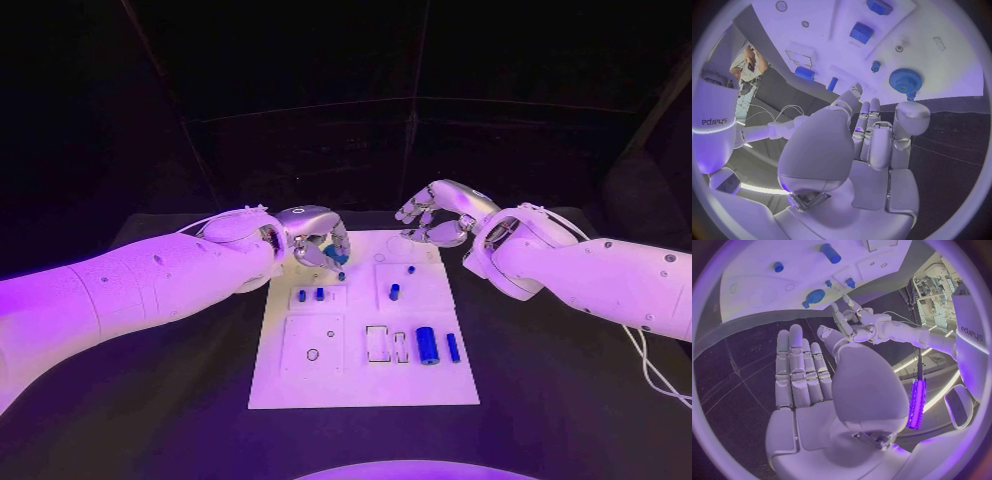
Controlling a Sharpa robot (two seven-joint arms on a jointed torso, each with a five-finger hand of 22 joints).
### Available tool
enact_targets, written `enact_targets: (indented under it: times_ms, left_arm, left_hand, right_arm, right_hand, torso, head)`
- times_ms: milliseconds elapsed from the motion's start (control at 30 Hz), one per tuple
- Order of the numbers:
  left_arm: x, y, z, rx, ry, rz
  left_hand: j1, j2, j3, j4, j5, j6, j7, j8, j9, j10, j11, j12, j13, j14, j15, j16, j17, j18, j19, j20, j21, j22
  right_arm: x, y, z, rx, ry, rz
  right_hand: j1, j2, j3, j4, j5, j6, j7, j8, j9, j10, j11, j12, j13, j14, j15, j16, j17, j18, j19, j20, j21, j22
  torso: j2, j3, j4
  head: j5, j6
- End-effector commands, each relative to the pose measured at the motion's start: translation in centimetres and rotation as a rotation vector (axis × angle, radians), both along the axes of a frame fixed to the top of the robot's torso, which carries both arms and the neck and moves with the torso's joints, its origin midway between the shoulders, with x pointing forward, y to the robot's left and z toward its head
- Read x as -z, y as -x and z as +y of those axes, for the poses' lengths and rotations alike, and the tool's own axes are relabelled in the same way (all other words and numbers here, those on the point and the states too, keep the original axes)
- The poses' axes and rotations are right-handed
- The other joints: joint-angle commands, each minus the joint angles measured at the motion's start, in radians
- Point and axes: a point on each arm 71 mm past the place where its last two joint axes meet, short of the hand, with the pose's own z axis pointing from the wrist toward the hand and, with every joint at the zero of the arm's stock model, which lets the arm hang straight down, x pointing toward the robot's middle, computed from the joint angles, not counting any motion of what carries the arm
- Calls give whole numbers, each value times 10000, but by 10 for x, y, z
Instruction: Assemble the parts on the task board
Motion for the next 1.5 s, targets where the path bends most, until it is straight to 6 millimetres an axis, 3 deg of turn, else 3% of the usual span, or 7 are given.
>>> enact_targets:
  times_ms: [33, 133, 233, 867, 1267, 1400, 1500]
  left_arm:
    - [5, -4, -2, -220, -964, -148]
    - [9, -6, -5, -278, -1272, -86]
    - [13, -8, -7, -310, -1529, -12]
    - [33, -6, -19, -189, -2153, 434]
    - [40, -4, -25, -122, -2117, 481]
    - [42, -5, -25, -166, -2116, 481]
    - [43, -5, -25, -202, -2132, 490]
  left_hand:
    - [-83, 51, 48, -64, 26, 74, -25, -52, -25, 49, -9, -85, -14, 373, -68, -71, -187, -112, 101, -33, 218, 210]
    - [-62, 59, 111, -104, 28, 95, -42, -81, -53, 61, -19, -129, -20, 370, -84, -114, -304, -142, 157, -48, 405, 391]
    - [-45, 66, 165, -136, 28, 108, -46, -103, -74, 73, -24, -161, -23, 363, -92, -155, -411, -166, 200, -59, 554, 536]
    - [-116, 24, 220, -166, 23, 151, -65, -152, -123, 85, -32, -248, -27, 345, -106, -252, -671, -212, 283, -76, 836, 812]
    - [-69, 149, 524, -255, 34, 266, -95, -200, -185, 271, -71, -319, -17, 361, -141, -224, -729, -237, 300, -103, 1016, 1001]
    - [-73, 193, 663, -277, 35, 305, -97, -218, -208, 320, -77, -363, -20, 365, -147, -210, -743, -242, 297, -109, 1061, 1052]
    - [-74, 226, 824, -306, 36, 341, -94, -235, -232, 368, -79, -413, -24, 366, -151, -198, -762, -245, 289, -112, 1089, 1086]
  right_arm:
    - [-9, -2, -3, 205, -1636, -252]
    - [-12, -3, -3, 259, -2180, -164]
    - [-14, -4, -3, 264, -2441, -130]
    - [-17, -5, 0, 188, -2817, 14]
    - [-17, -6, 2, 133, -2796, 125]
    - [-17, -6, 2, 112, -2789, 156]
    - [-17, -6, 3, 101, -2783, 173]
  right_hand:
    - [-92, 86, 57, -31, 22, -23, 68, -45, -2, -55, 98, -35, -19, -281, 73, -550, -312, 3, -219, 62, -320, -184]
    - [-102, 144, 101, -53, 29, -46, 88, -45, -2, -65, 128, -33, -19, -457, 167, -1036, -633, -6, -363, 150, -624, -370]
    - [-118, 162, 110, -78, 29, -62, 101, -44, -1, -85, 156, -37, -20, -496, 220, -1328, -861, 0, -416, 210, -834, -508]
    - [-145, 197, 79, -148, 37, -92, 135, -43, -1, -147, 187, -46, -23, -365, 264, -1728, -1220, 15, -346, 268, -1104, -704]
    - [-150, 210, 72, -160, 33, -91, 140, -41, 0, -157, 192, -44, -22, -350, 273, -1796, -1281, 14, -340, 278, -1153, -738]
    - [-150, 211, 72, -160, 33, -91, 141, -41, 0, -156, 192, -44, -22, -350, 273, -1798, -1282, 14, -340, 278, -1155, -739]
    - [-155, 217, 69, -161, 32, -90, 143, -40, 0, -155, 194, -42, -21, -344, 276, -1818, -1300, 13, -339, 281, -1170, -750]
  torso:
    - [3, -7, -2]
    - [-2, -5, -4]
    - [-2, -4, -15]
    - [-1, 8, 2]
    - [-5, 10, 12]
    - [-5, 11, 7]
    - [-2, 10, 10]
  head:
    - [22, -40]
    - [50, -109]
    - [41, -93]
    - [-22, -209]
    - [-63, -272]
    - [-75, -226]
    - [-48, -294]
